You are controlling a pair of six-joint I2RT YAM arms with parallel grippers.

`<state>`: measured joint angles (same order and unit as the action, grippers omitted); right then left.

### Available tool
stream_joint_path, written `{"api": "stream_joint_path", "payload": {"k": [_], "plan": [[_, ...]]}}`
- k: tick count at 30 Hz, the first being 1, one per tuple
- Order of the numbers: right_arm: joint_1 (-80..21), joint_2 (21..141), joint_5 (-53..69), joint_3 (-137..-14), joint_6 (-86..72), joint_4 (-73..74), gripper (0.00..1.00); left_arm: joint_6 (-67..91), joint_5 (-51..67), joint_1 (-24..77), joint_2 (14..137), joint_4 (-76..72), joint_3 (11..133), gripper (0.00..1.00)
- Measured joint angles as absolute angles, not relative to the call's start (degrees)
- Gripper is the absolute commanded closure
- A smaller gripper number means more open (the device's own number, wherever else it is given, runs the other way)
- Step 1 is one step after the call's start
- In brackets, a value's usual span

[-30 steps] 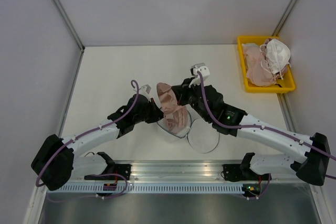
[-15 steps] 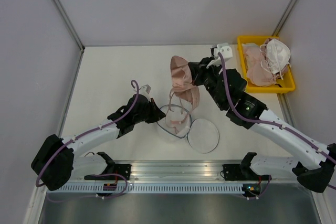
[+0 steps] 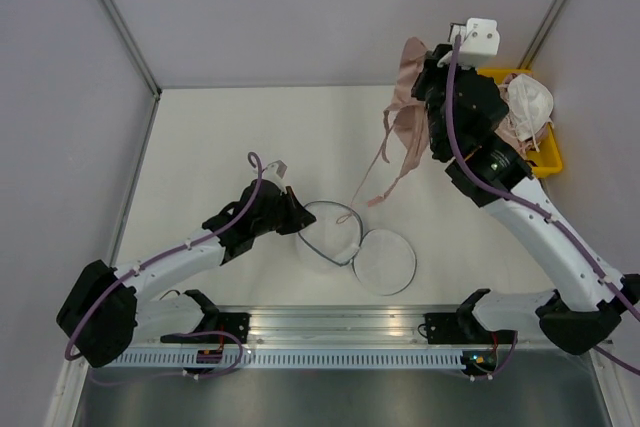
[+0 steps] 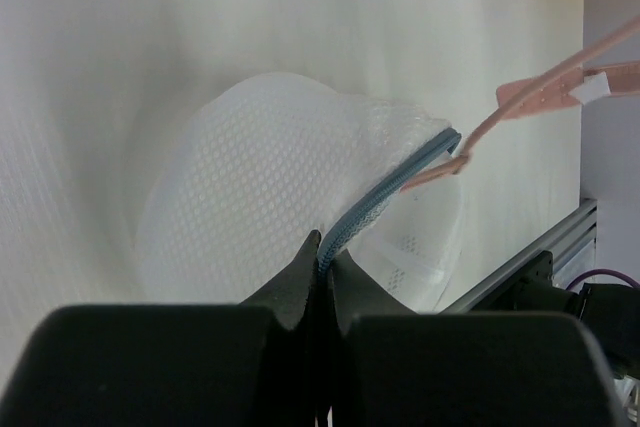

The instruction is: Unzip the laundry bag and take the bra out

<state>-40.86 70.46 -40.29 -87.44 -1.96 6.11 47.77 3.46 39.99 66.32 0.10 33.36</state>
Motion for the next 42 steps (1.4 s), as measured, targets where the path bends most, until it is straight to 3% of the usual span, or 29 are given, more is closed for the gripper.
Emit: {"api": "stream_joint_path", "payload": {"k": [11,20,34,42], "plan": [[-20.1,86.9,-42.5,-106.5,1.4,7.7,1.00,47.8,5.0,40.0,63.0,1.5,33.4,0.98],[-10.2,98.0,-46.3,-118.4,7.6,1.1,1.00,47.8,5.7,40.0,56.7,6.4,33.4,0.98],[7.7,111.7,-44.4,-122.4,-1.2,-0.8,1.00,47.8,6.2,40.0,54.1,13.9,34.3,0.98],[9.0,119.0,-41.4,-121.6,-4.7,1.4,1.00,47.8,6.2,40.0,55.4,14.5,34.4,0.98]]}}
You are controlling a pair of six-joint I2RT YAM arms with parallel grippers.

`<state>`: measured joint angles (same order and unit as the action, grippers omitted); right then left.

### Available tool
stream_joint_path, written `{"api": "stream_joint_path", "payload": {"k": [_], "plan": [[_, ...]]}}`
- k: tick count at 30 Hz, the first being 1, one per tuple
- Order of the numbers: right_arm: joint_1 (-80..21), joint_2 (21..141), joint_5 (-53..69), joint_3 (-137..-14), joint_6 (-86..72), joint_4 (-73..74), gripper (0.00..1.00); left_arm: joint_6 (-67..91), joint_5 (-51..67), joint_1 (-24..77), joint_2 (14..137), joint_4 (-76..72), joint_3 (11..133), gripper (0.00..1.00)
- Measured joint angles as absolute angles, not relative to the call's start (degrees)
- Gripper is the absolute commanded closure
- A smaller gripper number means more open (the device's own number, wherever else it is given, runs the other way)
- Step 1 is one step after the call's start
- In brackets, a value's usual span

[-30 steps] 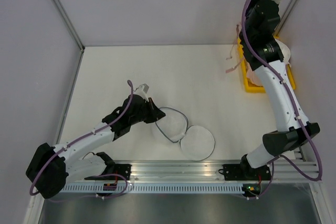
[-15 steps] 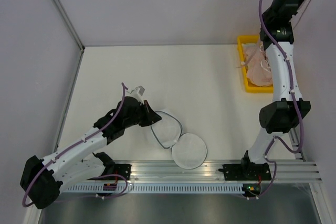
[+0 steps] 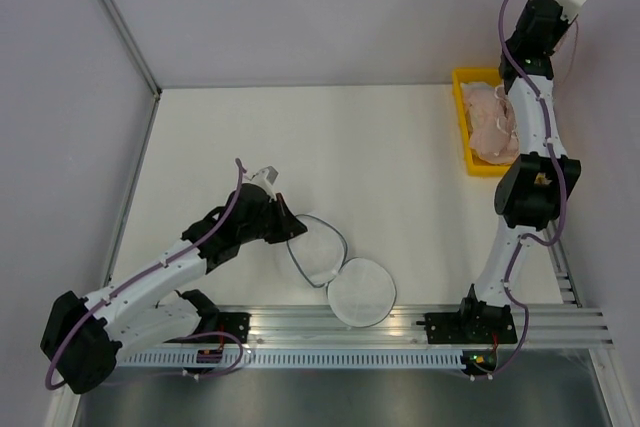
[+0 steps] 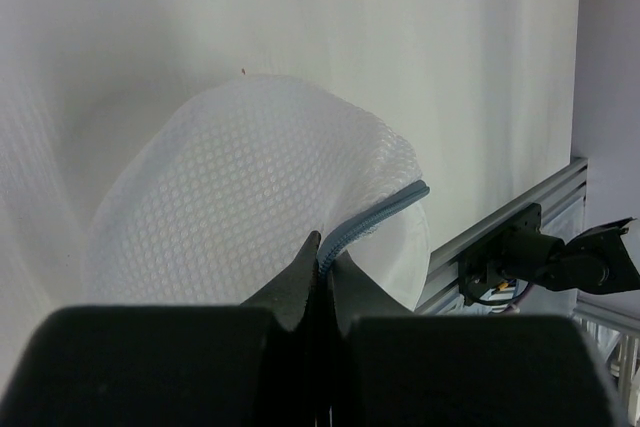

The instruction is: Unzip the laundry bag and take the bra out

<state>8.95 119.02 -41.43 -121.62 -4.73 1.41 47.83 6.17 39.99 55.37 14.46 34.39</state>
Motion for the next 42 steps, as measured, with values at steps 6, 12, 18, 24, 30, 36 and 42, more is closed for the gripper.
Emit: {"api": "stream_joint_path", "payload": {"k": [6,12,18,24,30,36,42], "plan": [[8.7,121.3,-35.8,-121.6,-6.2,3.0,1.00,47.8,6.2,40.0,56.5,14.5,34.9,0.98],[8.2,124.7,-31.8,-122.0,-8.3,6.4,0.95,48.0,6.4,40.0,57.6,14.1,34.9,0.98],[7.0,134.9,-31.1,-132.6,-13.2,19.7,0.29,48.4,6.7,40.0,57.6,13.0,34.9,0.98],[6.3,133.7,-31.2,-129.8,-15.9,26.4,0.02,48.7,6.7,40.0,56.1,11.9,34.1,0.98],[5.8,118.8,-23.6,-118.5,-17.7,25.4,0.02,49.2,6.6,40.0,52.9,9.9,33.0,0.98],[-1.6,95.4,-21.4,-109.7,-19.3,24.3,0.02,50.2,6.5,40.0,50.5,7.2,30.5,0.98],[-21.8,73.5,-22.2,-88.8,-21.8,22.6,0.02,51.2,5.4,40.0,46.8,7.1,28.6,0.98]]}}
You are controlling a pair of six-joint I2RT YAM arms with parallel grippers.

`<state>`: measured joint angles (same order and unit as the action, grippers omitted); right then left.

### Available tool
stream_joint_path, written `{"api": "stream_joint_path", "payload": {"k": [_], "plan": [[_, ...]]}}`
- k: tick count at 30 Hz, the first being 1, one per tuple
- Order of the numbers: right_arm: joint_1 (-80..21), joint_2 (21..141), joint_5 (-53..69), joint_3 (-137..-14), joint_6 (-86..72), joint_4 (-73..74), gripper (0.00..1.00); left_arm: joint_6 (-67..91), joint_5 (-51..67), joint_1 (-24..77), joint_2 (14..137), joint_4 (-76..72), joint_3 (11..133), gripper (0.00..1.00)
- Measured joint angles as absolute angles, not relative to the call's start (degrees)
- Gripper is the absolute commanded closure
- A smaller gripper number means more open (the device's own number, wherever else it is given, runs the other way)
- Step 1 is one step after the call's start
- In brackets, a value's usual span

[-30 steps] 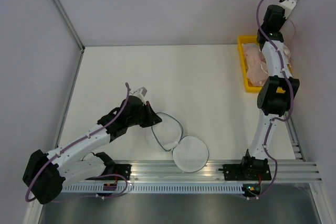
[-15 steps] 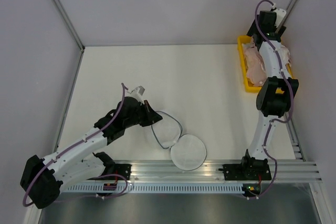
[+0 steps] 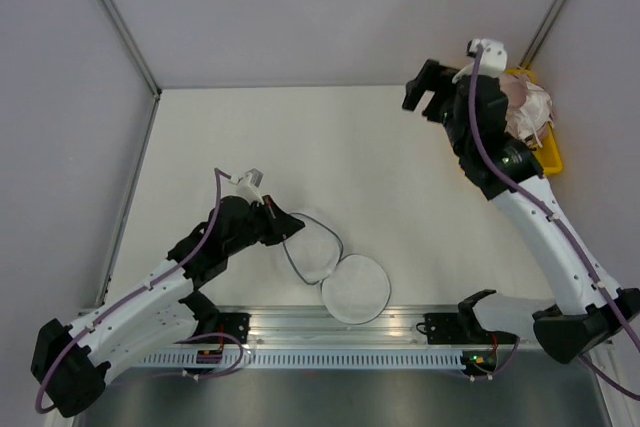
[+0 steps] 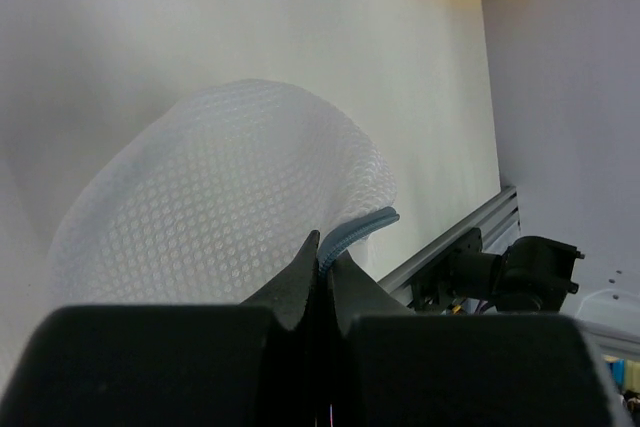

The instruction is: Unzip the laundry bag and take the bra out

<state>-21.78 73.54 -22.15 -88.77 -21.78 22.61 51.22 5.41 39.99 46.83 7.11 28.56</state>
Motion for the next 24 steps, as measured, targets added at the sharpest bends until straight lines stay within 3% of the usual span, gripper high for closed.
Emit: {"api": "stream_joint_path", "payload": {"k": [7,14,24], "plan": [[-38.4,64.4,-19.9,-62.3,-27.8,25.1,0.02,51.6,2.9,39.9,39.3,7.0,27.4,0.98],[-56.1,54.0,-16.5,-49.0,-33.9,22.8,0.02,51.6,2.9,39.9,34.0,7.1,26.3,0.98],[-59.1,47.8,-15.8,-28.3,-46.9,14.9,0.02,51.6,1.3,39.9,25.4,7.6,23.1,0.98]]}}
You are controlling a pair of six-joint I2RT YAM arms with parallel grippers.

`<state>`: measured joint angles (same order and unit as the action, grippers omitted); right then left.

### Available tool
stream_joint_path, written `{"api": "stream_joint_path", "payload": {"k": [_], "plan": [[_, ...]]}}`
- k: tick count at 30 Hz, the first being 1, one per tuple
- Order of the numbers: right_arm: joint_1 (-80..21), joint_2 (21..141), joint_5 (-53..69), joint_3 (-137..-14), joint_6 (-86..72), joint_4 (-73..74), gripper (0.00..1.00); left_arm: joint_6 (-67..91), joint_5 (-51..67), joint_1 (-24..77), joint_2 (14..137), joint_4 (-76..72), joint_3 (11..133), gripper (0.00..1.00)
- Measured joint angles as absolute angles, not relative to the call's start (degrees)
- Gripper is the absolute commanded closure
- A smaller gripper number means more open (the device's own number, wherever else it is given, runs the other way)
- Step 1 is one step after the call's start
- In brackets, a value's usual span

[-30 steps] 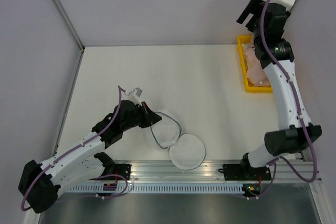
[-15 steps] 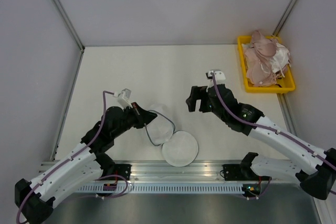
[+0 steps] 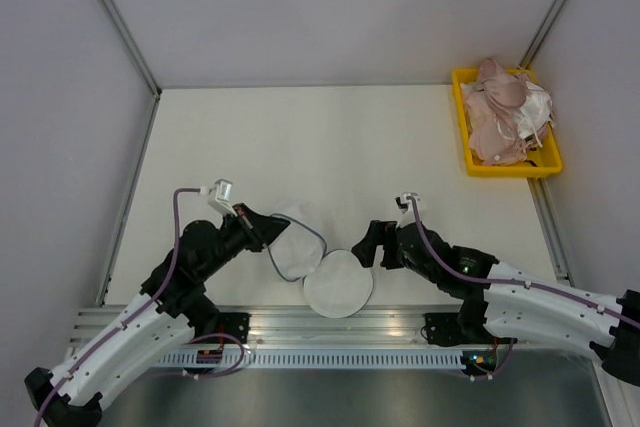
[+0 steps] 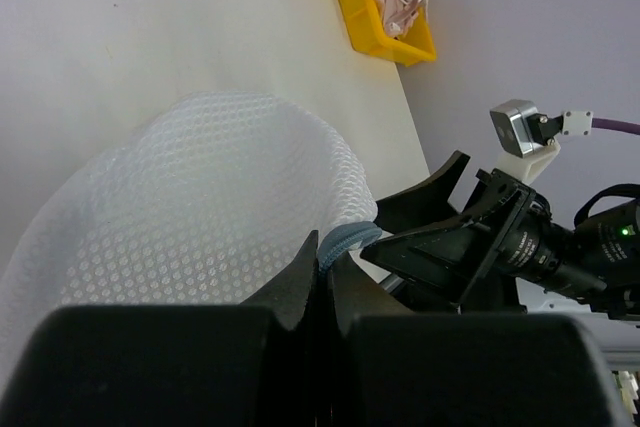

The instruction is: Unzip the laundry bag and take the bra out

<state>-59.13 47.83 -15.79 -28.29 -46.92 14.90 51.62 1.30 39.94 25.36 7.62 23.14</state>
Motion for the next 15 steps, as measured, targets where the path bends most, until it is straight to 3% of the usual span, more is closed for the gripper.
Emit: {"api": "stream_joint_path", "payload": {"k": [15], "plan": [[-63.1,49.2,-17.2,-22.0,-59.1,12.4,0.05,63.2,-11.8,39.9,19.2,10.8,10.6,0.98]]}}
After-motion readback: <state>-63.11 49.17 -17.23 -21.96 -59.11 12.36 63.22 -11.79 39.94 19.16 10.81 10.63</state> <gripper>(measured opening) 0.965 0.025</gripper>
